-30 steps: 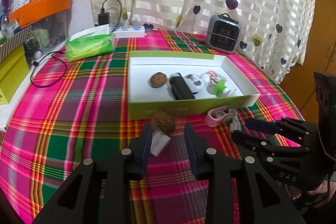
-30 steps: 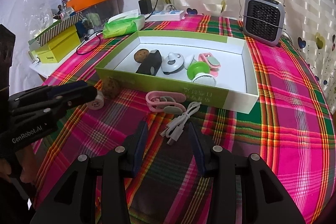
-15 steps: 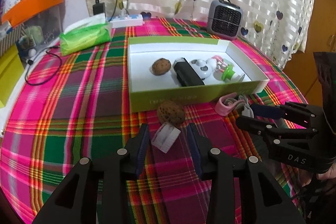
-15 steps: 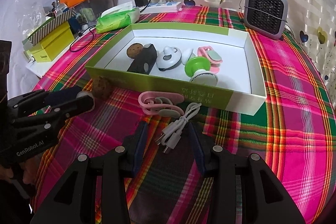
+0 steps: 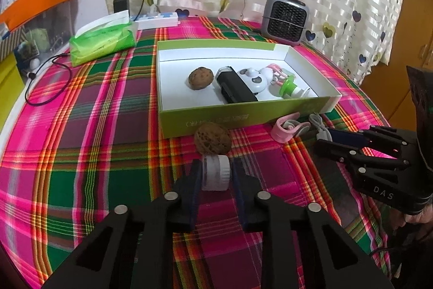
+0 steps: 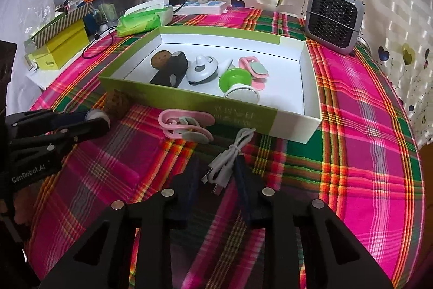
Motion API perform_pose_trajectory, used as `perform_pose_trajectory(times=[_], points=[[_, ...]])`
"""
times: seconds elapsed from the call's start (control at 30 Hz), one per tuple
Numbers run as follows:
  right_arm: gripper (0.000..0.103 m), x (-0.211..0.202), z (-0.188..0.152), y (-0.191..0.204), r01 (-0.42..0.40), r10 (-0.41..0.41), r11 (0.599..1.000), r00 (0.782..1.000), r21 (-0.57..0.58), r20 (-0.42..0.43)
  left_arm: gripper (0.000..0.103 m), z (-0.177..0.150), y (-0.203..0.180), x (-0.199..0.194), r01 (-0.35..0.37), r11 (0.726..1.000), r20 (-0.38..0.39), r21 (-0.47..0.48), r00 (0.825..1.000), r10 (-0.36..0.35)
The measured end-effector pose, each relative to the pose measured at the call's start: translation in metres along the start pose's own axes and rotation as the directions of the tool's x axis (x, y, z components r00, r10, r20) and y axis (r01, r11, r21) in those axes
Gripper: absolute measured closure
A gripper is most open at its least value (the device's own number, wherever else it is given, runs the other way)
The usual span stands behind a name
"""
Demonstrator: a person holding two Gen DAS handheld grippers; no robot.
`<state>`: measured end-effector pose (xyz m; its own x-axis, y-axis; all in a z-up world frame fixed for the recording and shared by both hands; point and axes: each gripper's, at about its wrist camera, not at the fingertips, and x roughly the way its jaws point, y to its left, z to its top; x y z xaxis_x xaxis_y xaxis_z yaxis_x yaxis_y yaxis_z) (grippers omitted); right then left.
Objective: Organize objects
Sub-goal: 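Move the left tool onto the white tape roll while the right tool approaches the white cable, then close the left tool on the white tape roll while the right tool grasps the white cable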
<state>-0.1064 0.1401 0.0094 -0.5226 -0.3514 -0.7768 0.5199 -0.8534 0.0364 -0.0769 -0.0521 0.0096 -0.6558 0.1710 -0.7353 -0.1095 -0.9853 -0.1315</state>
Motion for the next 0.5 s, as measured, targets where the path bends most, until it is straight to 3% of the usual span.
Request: perform_pose_trajectory(times=[0.5], points=[[0.079, -0.015, -0.008, -0.003, 0.005, -0.005, 1.0, 0.999, -0.009, 0.038, 0.086, -0.005, -0.009, -0.006, -0.013, 1.0, 0.015, 0.015, 1.0, 0.013]])
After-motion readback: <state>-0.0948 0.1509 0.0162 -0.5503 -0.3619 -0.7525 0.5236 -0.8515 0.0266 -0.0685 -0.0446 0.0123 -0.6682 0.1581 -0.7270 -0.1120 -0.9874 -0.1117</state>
